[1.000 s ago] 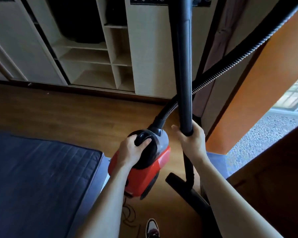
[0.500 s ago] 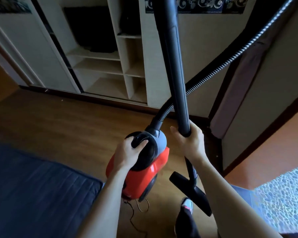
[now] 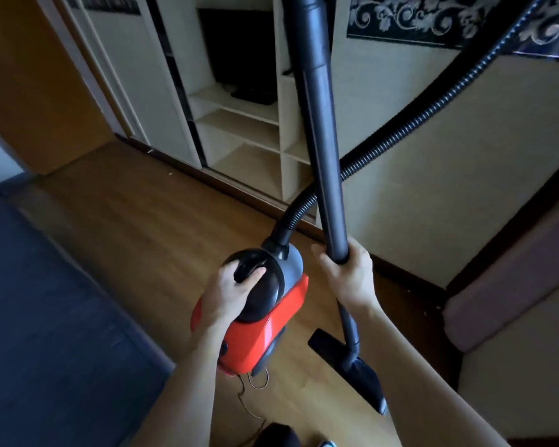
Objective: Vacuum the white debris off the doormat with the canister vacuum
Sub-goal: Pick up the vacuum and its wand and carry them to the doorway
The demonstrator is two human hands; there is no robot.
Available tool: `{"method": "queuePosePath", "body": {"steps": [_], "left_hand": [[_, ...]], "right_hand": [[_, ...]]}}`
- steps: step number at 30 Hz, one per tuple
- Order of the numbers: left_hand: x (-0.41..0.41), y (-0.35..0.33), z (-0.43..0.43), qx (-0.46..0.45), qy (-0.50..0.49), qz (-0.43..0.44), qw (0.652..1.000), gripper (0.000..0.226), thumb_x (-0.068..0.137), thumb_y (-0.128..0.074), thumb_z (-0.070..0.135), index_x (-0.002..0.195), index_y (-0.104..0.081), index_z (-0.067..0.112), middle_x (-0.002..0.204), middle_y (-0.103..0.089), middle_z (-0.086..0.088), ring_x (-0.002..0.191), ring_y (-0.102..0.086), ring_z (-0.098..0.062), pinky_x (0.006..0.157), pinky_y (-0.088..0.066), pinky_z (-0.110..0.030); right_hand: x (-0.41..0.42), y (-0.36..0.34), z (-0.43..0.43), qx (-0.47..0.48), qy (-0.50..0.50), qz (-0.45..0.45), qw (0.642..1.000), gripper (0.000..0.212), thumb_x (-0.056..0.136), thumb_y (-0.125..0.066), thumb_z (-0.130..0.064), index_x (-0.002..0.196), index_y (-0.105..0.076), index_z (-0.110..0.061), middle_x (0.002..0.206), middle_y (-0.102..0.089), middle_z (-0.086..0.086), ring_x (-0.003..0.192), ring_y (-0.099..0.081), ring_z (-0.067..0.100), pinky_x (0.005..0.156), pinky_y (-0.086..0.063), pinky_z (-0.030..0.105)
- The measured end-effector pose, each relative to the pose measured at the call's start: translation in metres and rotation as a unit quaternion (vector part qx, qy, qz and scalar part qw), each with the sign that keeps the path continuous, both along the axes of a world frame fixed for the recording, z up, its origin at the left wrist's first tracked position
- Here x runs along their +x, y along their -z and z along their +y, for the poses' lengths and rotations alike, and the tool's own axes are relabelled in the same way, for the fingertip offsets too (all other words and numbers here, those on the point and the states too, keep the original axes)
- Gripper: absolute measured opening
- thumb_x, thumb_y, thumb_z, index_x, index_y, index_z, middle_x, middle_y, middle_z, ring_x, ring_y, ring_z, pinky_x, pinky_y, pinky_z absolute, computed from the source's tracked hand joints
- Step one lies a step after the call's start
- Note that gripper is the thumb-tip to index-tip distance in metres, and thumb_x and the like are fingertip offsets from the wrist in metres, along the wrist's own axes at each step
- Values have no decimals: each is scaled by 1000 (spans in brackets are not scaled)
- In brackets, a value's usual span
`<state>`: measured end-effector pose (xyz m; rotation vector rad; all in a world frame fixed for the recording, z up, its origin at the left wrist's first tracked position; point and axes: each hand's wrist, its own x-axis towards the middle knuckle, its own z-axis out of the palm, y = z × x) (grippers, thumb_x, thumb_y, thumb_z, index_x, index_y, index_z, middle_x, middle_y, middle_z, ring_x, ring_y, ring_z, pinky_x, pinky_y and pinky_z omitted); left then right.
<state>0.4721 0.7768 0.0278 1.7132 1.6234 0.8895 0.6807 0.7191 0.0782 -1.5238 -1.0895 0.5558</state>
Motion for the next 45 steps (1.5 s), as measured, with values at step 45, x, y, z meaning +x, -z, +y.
{"method": "queuePosePath", "body": {"steps": [45], "left_hand": [[-99, 11, 508, -40, -334, 13, 942, 19, 91, -70, 37, 89, -67, 19, 72, -60, 13, 66, -56, 1, 52, -40, -9]], "right_hand": [[-114, 42, 674, -77, -369, 23, 926, 19, 88, -79, -28, 80, -62, -30, 70, -63, -9, 63, -61, -1, 62, -49, 21]]}}
